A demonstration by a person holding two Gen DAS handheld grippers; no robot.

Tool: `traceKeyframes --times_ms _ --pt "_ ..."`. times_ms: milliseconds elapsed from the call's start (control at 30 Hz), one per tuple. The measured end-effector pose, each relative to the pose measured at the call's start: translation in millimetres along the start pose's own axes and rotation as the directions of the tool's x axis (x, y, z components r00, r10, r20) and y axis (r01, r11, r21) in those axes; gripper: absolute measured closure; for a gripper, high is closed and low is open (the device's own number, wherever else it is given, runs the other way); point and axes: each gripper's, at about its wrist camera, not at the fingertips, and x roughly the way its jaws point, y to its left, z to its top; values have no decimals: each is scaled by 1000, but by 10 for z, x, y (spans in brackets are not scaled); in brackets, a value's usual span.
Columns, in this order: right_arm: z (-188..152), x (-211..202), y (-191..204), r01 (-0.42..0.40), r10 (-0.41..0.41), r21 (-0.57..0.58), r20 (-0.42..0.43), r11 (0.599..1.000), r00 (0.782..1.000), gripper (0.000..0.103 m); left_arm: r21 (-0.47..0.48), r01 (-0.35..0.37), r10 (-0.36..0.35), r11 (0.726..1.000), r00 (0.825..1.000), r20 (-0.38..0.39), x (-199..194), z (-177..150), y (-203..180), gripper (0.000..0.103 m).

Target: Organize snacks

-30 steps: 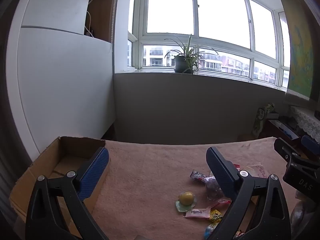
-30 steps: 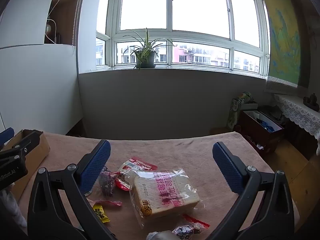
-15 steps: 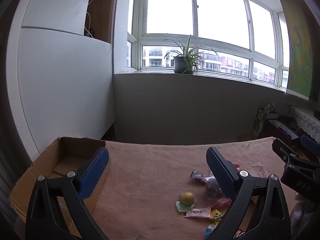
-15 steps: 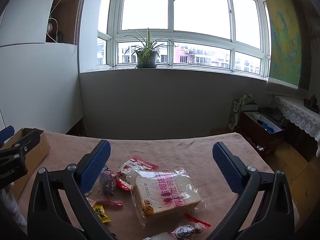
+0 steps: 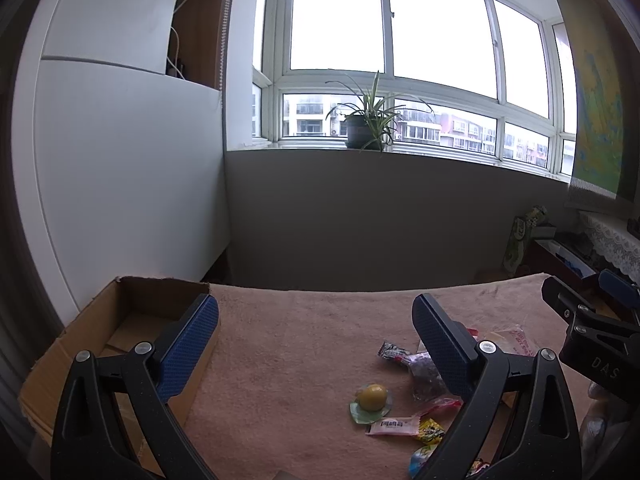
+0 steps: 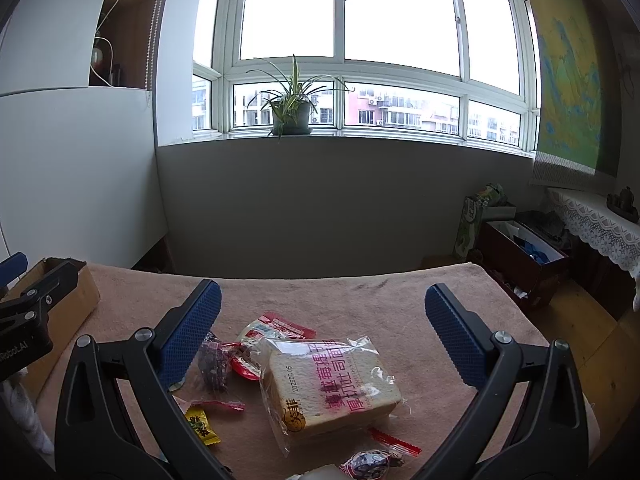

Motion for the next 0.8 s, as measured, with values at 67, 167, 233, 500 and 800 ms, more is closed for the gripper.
traceKeyframes --times_ms 67,167,233,500,800 --pt "-1 1 -4 1 -1 0 0 1000 1000 0 -1 2 -2 1000 1000 0 -2 4 0 6" --pt "-8 1 -9 0 0 2 -1 1000 1000 0 -2 2 -2 1000 1000 0 -1 8 6 6" --pt "-10 1 -3 2 -2 0 0 1000 1000 0 -2 2 -2 1000 1000 0 2 7 9 6" --pt "-7 1 -8 1 -1 2 -1 1000 1000 0 0 3 -3 1000 1000 1 -3 4 7 9" --pt "-11 4 -17 2 -2 1 -1 1000 1000 0 1 5 -5 1000 1000 3 -3 4 12 9"
